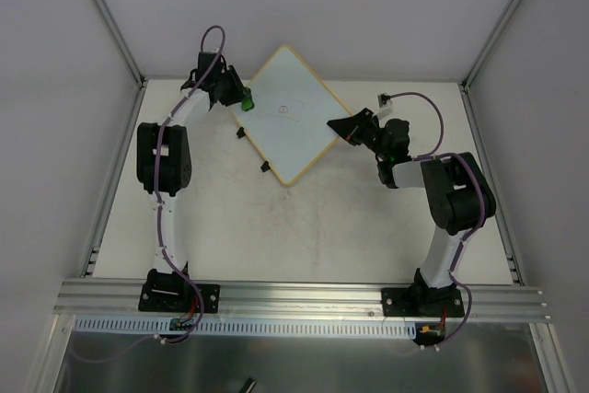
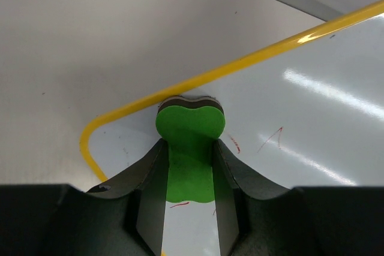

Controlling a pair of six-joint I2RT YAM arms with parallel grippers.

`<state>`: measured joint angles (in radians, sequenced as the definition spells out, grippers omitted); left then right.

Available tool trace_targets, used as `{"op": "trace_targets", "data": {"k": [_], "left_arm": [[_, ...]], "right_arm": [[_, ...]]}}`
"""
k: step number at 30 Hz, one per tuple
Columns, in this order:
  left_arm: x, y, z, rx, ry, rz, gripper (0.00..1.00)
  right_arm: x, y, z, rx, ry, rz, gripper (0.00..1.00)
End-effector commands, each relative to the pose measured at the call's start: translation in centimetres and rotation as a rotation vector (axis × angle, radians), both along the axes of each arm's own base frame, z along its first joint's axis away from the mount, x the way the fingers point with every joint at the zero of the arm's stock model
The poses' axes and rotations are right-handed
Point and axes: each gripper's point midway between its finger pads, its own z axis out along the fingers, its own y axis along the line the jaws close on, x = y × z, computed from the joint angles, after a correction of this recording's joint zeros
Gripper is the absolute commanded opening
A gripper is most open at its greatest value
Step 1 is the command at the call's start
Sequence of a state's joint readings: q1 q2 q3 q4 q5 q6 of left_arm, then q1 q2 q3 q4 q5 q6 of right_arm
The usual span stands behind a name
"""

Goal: Erase the whiteboard

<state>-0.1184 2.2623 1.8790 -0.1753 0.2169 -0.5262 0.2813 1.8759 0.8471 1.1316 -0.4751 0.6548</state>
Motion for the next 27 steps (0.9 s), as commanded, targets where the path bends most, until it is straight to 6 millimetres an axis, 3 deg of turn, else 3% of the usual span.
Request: {"op": "trace_targets", "data": {"k": [1, 6, 10, 15, 20, 27], "left_arm": [[0.7, -2.6, 2.5, -0.008, -0.074, -0.096, 0.0], [0.8, -5.3, 4.4, 0.042, -0.145, -0.167, 0.0], [0.2, -9.5, 5.6, 0.065, -0.208, -0.292, 0.0], [-0.9, -13.3, 6.9, 0.124, -0.282, -0.404, 0.0], [-0.9, -13.2, 6.3, 0.121, -0.264, -0.387, 0.0], [-0.2, -10.8, 5.0, 0.104, -0.209, -0.304, 0.01]], "right_arm": [[-0.1, 1.3, 3.9, 0.027, -0.155, 0.054, 0.0], [-0.2, 1.3, 3.8, 0.026, -0.153, 0.055, 0.0], [-0.1, 1.4, 3.8, 0.026, -0.153, 0.057, 0.0], [-0.1, 1.4, 3.8, 0.028, -0.151, 0.057, 0.0], [-0.1, 1.4, 3.7, 0.029, -0.145, 0.051, 0.0], [0.0, 1.2, 3.5, 0.031, -0.136, 0.042, 0.0]]}}
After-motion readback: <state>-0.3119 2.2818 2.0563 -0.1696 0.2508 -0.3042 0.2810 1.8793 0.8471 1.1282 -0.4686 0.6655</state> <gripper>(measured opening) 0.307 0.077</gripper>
